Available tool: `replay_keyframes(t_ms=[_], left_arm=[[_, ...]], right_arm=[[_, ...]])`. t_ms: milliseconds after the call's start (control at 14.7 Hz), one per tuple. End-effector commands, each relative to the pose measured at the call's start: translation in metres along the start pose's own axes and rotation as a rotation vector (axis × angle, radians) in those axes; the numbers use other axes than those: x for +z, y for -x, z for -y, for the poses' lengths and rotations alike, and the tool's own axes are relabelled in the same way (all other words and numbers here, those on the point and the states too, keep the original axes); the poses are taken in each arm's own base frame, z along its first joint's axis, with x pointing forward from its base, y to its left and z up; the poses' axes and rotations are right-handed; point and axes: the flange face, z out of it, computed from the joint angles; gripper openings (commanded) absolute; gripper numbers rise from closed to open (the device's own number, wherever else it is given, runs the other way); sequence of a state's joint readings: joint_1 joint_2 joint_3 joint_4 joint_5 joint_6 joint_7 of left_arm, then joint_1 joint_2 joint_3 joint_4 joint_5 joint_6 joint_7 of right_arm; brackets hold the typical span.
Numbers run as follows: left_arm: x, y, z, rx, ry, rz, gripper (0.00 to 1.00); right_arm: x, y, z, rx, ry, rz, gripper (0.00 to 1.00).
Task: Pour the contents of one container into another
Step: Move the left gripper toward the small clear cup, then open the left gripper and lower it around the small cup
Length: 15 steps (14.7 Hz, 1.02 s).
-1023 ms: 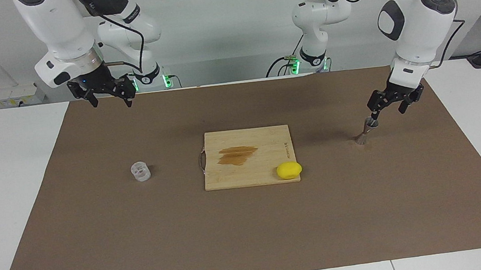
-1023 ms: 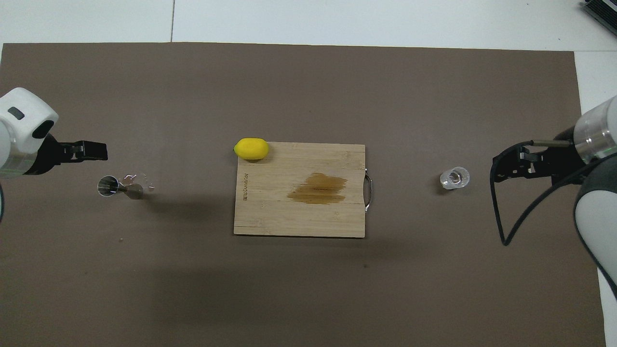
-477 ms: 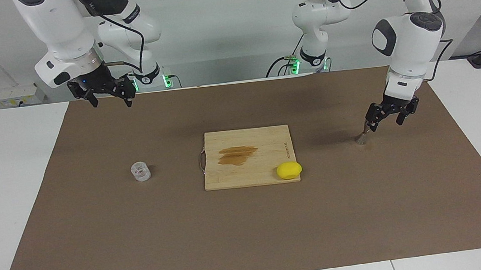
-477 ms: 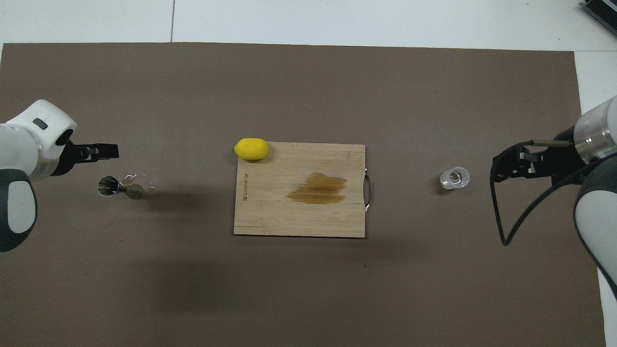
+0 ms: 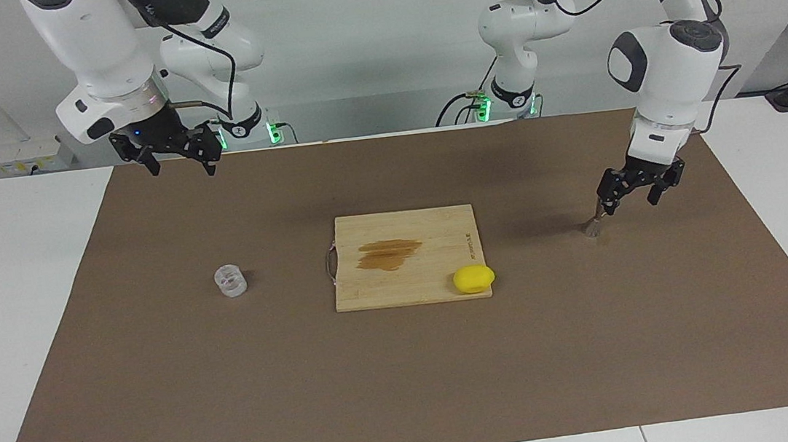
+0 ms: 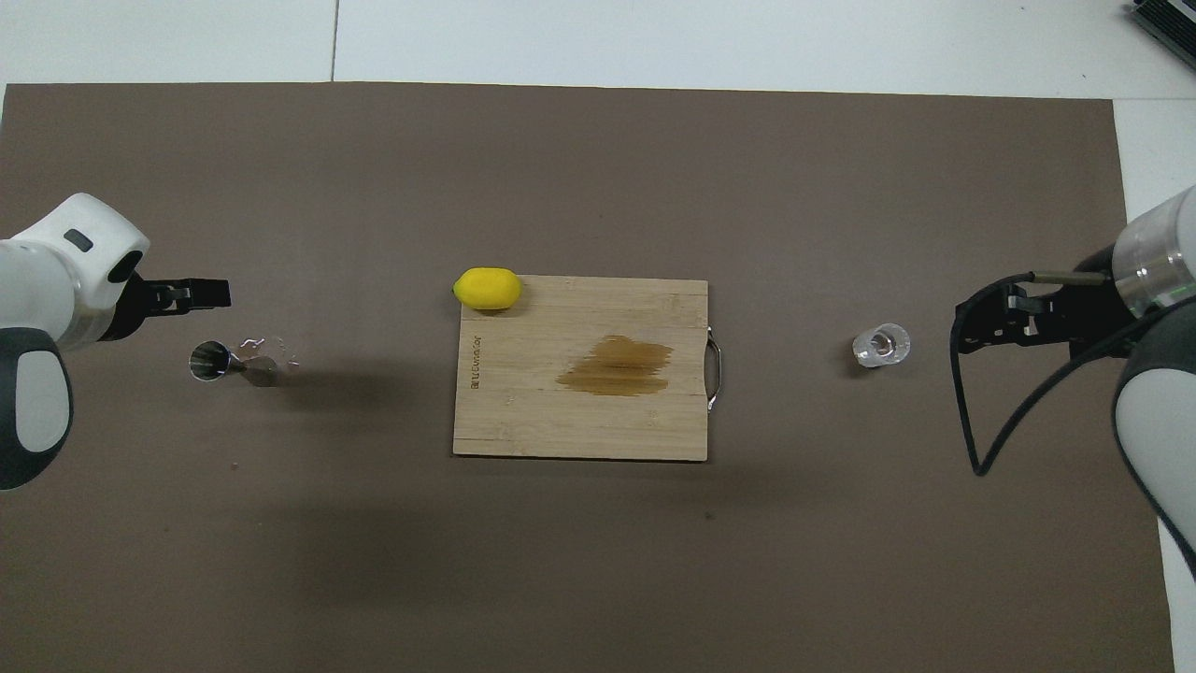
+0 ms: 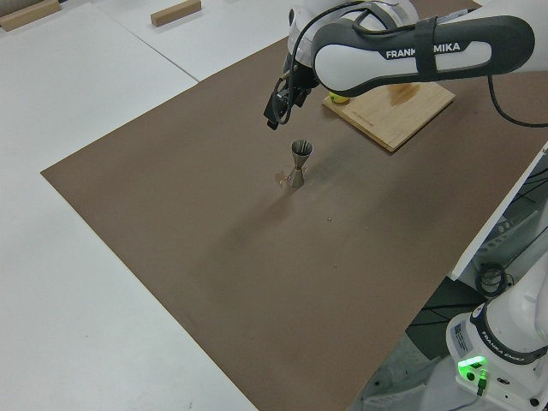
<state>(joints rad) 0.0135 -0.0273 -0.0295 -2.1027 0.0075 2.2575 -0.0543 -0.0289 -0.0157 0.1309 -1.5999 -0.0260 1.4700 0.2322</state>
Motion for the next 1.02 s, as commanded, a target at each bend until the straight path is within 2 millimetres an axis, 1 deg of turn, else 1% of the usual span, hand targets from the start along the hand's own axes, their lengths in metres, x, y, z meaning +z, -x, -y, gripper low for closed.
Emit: replay_keyframes(t_ms=[0,68,136,205,341,614,750,818,955], left_arm=[[-0.012,0.011,-0.005,0.021,-0.020,0.113,1.00],[-0.020,0.011,-0.007,0.017,-0.021,0.170,1.00],[-0.026,0.005,-0.008,0.013,-0.014,0.163,1.00],[-0.026,0.004,-0.008,0.005,-0.014,0.160,1.00],[-0.025,0.005,-0.018,0.026,-0.011,0.164,1.00],[-0.024,0.007,-0.020,0.035,0.002,0.167,1.00],[-0.025,0.006,-0.016,0.049,0.083,0.166,1.00],[-0.025,0.005,-0.003,0.059,0.123,0.161,1.00],[-0.025,0.006,0.014,0.079,0.206,0.149,1.00]], right_arm=[[-0.001,0.004,-0.003,0.003,-0.004,0.004,1.00],[-0.001,0.004,-0.004,0.006,-0.004,0.004,1.00],[-0.001,0.004,-0.004,0.006,-0.004,0.004,1.00],[-0.001,0.004,-0.004,0.006,-0.004,0.004,1.00],[0.000,0.004,-0.003,0.004,-0.003,0.008,1.00],[-0.003,0.004,-0.004,0.003,-0.006,-0.004,1.00],[-0.003,0.003,-0.002,0.002,-0.008,-0.014,1.00],[-0.004,0.002,-0.002,0.000,-0.009,-0.017,1.00],[-0.004,0.002,-0.002,0.000,-0.008,-0.021,1.00]])
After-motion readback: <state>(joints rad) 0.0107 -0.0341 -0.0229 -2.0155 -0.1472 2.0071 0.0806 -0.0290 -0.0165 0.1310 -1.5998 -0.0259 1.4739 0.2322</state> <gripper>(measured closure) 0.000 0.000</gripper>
